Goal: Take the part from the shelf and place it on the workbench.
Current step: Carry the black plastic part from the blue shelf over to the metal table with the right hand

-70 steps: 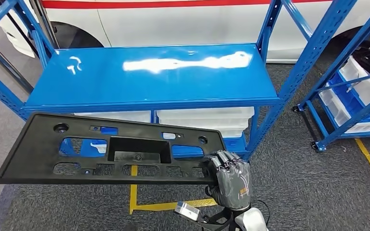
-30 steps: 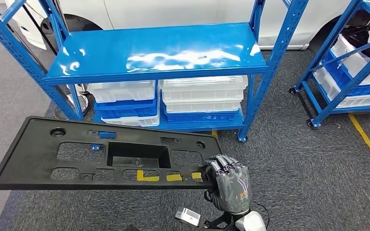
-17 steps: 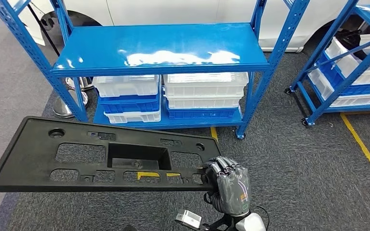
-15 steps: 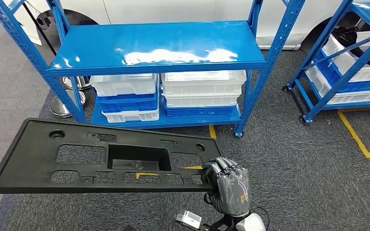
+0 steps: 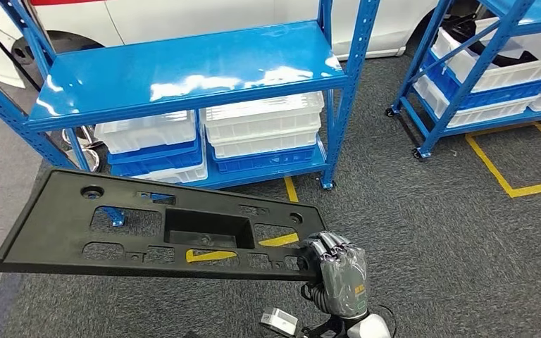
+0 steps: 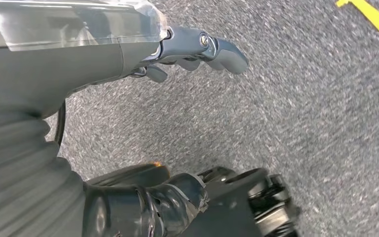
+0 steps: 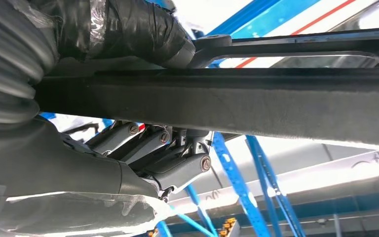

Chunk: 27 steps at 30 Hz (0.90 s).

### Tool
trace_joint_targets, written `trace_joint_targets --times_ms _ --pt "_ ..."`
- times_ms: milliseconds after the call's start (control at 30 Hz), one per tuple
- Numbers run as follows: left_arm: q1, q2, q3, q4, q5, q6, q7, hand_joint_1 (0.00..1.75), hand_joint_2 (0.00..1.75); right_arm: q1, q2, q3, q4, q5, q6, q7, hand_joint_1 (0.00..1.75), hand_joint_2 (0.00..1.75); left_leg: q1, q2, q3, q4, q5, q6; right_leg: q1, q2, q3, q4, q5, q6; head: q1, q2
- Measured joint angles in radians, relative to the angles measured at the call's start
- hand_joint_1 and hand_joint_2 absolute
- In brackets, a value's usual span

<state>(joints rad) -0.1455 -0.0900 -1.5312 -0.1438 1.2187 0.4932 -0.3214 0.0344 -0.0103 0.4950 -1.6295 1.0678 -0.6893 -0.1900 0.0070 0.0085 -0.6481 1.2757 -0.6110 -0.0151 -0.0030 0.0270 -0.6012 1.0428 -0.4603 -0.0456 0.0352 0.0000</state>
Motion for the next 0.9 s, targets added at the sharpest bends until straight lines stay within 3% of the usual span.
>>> trace_joint_targets --times_ms 33,100,167,267,333,433,467,500,567,633,667,767,833,900 --pt "0.000 0.000 0.000 0.000 0.001 0.000 0.000 0.00 1.75 0.004 0.000 -0.003 -0.002 0.000 0.000 -0.003 1.75 1.75 0.000 -0.005 0.021 -0.047 0.035 0.005 0.001 0.010 0.000 0.002 0.000 0.000 0.000 0.000" --pt "0.000 0.001 0.000 0.000 0.003 0.000 -0.001 0.00 1.75 0.010 0.000 -0.009 -0.009 0.000 0.000 -0.008 1.75 1.75 -0.002 -0.037 0.079 -0.179 0.100 0.019 0.003 0.029 -0.001 0.005 0.001 0.003 0.000 0.000" --pt "-0.001 0.004 -0.001 0.001 0.004 0.000 -0.003 0.00 1.75 0.014 0.000 -0.015 -0.014 -0.001 0.000 -0.011 1.75 1.75 -0.005 -0.065 0.110 -0.254 0.119 0.028 0.000 0.046 -0.009 0.007 0.006 0.011 0.000 0.000" --pt "-0.002 0.005 -0.002 0.002 0.005 0.001 -0.004 0.00 1.75 0.024 0.001 -0.021 -0.022 -0.003 -0.001 -0.015 1.75 1.75 -0.004 -0.050 0.116 -0.275 0.125 0.034 -0.004 0.064 -0.018 0.004 0.015 0.031 0.000 0.000" --pt "-0.002 0.005 -0.003 0.002 0.005 0.001 -0.006 0.00 1.75 0.031 0.001 -0.030 -0.029 -0.004 -0.001 -0.022 1.75 1.75 0.002 -0.030 0.121 -0.291 0.136 0.044 0.000 0.037 -0.038 0.044 -0.015 0.041 0.004 0.000" --pt "0.001 0.004 -0.003 0.002 0.009 0.001 -0.008 0.00 1.75 0.045 0.001 -0.046 -0.039 -0.009 -0.001 -0.041 1.75 1.75 0.003 0.001 0.119 -0.295 0.140 0.051 -0.006 -0.011 -0.114 0.212 -0.105 0.053 0.008 0.000" --pt "0.003 0.004 -0.003 0.002 0.011 0.001 -0.008 0.00 1.75 0.055 0.002 -0.054 -0.043 -0.011 -0.001 -0.049 1.75 1.75 0.003 0.011 0.117 -0.293 0.140 0.050 -0.010 -0.016 -0.129 0.248 -0.115 0.056 0.008 0.000" --pt "0.003 0.004 -0.003 0.002 0.013 0.001 -0.009 0.00 1.75 0.065 0.005 -0.064 -0.050 -0.015 -0.001 -0.058 1.75 1.75 0.003 0.021 0.116 -0.291 0.138 0.049 -0.013 -0.020 -0.127 0.251 -0.107 0.059 0.008 0.000" --pt "0.004 0.004 -0.003 0.002 0.015 0.001 -0.011 0.00 1.75 0.085 0.016 -0.091 -0.066 -0.025 -0.001 -0.084 1.75 1.75 0.004 0.038 0.115 -0.283 0.132 0.044 -0.018 -0.038 -0.069 0.153 -0.052 0.062 0.008 0.000" --pt "0.004 0.004 -0.003 0.002 0.020 0.002 -0.014 0.00 1.75 0.102 0.032 -0.124 -0.085 -0.035 -0.001 -0.113 1.75 1.75 0.000 0.051 0.114 -0.272 0.123 0.033 -0.013 -0.071 -0.008 0.042 -0.021 0.056 0.008 0.000" --pt "0.004 0.004 -0.003 0.002 0.022 0.002 -0.015 0.00 1.75 0.109 0.039 -0.138 -0.094 -0.038 -0.001 -0.122 1.75 1.75 -0.002 0.057 0.114 -0.268 0.119 0.026 -0.010 -0.080 0.005 0.017 -0.020 0.051 0.008 0.000" --pt "0.004 0.004 -0.003 0.002 0.025 0.003 -0.016 0.00 1.75 0.127 0.054 -0.170 -0.111 -0.044 -0.001 -0.129 1.75 1.75 -0.002 0.072 0.118 -0.265 0.113 0.010 -0.007 -0.061 0.004 0.008 -0.020 0.033 0.007 0.000" --pt "0.004 0.004 -0.003 0.002 0.025 0.003 -0.016 0.00 1.75 0.134 0.063 -0.183 -0.119 -0.045 -0.001 -0.134 1.75 1.75 0.003 0.049 0.106 -0.230 0.081 0.000 -0.010 -0.046 0.005 0.002 -0.015 0.020 0.007 0.000" --pt "0.006 0.004 -0.003 0.002 0.027 0.003 -0.017 0.00 1.75 0.139 0.076 -0.195 -0.125 -0.047 -0.002 -0.153 1.75 1.75 0.005 0.013 0.060 -0.121 0.016 -0.006 -0.010 -0.030 0.004 0.001 -0.011 0.012 0.007 0.000"
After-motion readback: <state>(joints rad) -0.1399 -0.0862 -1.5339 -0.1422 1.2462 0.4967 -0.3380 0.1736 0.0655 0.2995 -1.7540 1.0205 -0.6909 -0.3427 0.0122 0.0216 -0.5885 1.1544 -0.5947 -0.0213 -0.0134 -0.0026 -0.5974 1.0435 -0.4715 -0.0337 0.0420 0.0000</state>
